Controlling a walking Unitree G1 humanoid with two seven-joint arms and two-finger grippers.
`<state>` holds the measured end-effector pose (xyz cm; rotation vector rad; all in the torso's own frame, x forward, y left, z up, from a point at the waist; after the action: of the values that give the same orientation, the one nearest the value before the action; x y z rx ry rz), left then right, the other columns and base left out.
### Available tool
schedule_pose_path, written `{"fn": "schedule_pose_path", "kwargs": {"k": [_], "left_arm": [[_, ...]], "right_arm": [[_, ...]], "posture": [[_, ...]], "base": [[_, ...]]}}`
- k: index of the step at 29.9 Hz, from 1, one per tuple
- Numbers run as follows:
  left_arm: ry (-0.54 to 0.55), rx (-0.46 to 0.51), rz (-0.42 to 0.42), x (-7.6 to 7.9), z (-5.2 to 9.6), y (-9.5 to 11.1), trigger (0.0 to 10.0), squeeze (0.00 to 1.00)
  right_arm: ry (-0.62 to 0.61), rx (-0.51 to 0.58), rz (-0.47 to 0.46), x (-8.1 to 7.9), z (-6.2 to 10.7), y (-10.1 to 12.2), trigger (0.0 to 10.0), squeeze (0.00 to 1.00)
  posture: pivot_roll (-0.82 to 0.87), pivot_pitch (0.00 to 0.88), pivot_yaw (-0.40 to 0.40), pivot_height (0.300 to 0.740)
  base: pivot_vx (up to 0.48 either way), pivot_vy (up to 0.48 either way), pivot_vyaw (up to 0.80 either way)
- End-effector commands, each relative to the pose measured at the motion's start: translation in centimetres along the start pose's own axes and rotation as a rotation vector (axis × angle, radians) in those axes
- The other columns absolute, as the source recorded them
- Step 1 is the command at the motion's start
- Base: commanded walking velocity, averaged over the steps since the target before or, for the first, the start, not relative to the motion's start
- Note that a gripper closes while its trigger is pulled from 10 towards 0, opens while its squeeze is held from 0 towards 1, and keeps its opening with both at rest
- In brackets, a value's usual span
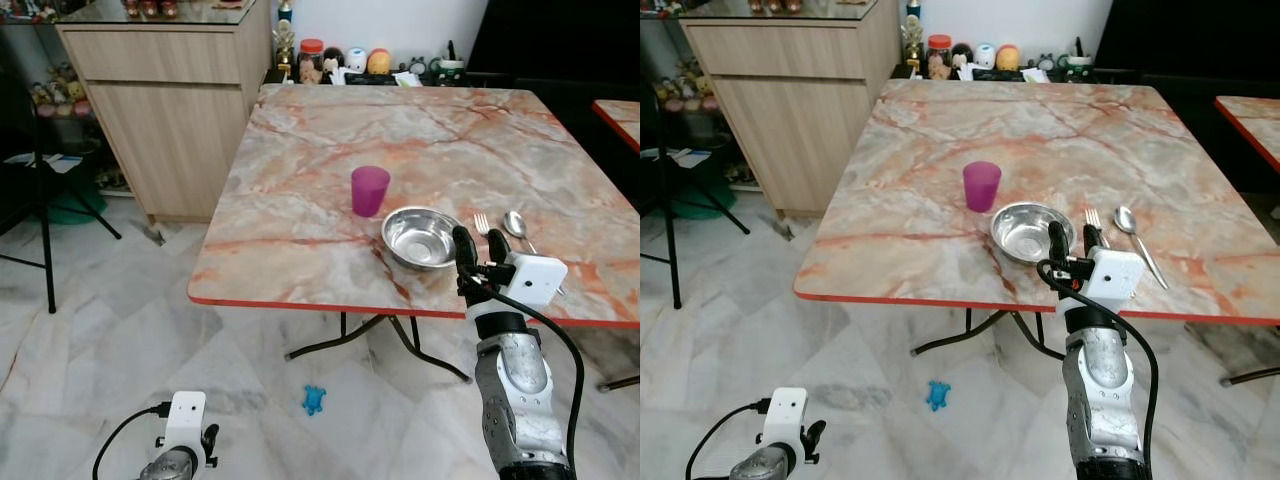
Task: Setting the table
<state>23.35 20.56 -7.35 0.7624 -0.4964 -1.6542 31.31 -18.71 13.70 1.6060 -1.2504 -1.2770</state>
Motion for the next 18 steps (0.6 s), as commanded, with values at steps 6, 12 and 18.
{"fn": "schedule_pose_path", "kwargs": {"k": [6,12,18], "left_arm": [[-0.001,-0.003,0.009,0.02,0.07,-0.24,10.0,0.0],[-0.001,0.0,0.009,0.03,0.05,-0.15,10.0,0.0],[0.0,0.001,0.01,0.05,0.04,-0.11,10.0,0.0]], "right_arm": [[-0.012,0.002,0.003,0.42,0.09,0.18,10.0,0.0],[-0.01,0.002,0.001,0.3,0.01,0.19,10.0,0.0],[-0.009,0.002,0.0,0.29,0.0,0.19,10.0,0.0]], "posture": [[0.0,0.03,0.0,0.74],[0.0,0.028,-0.001,0.74],[0.0,0.028,-0.001,0.74]], "base": [[0.128,0.0,0.0],[0.301,0.0,0.0],[0.332,0.0,0.0]]}}
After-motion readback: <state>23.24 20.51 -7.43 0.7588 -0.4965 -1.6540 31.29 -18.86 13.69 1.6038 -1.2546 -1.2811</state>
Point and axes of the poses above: a point about 5 cm out from each wrist's last joint towards the gripper, its own z axis pointing back from the gripper into the wrist, its own y axis along the axis of the wrist's last joint, x = y × z, the point moved 2 cm from there along -z, pointing out of the wrist towards the gripper, and after that the axes turned 10 degrees about -z, right-handed, at the moved point
